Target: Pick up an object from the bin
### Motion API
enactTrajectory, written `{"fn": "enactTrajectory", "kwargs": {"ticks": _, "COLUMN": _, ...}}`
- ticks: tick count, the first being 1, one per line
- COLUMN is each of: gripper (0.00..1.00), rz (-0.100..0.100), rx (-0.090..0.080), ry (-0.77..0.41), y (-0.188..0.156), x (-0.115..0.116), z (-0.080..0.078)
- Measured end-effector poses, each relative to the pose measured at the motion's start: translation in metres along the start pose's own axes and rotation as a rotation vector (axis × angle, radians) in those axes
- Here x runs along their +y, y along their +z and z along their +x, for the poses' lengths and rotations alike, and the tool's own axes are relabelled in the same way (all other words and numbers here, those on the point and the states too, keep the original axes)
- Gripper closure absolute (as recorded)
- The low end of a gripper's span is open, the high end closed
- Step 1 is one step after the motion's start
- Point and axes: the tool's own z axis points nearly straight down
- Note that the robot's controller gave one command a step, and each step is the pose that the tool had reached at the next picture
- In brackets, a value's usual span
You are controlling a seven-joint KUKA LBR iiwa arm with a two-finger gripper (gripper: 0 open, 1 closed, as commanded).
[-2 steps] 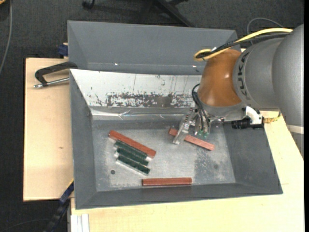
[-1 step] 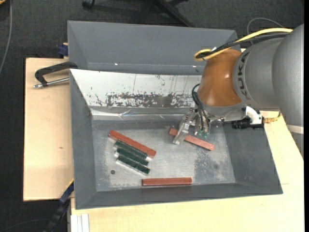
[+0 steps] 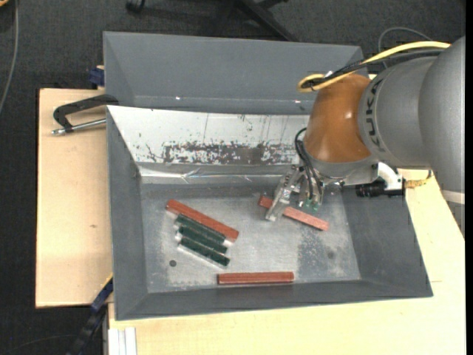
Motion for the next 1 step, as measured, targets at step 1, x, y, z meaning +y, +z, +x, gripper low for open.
{"fn": "enactTrajectory", "kwargs": {"ticks": 1, "gripper": 1.0, "rz": 0.001, "rx": 0.003, "ry": 0.0, "y": -0.0202, "x": -0.0003, "z": 0.0011}}
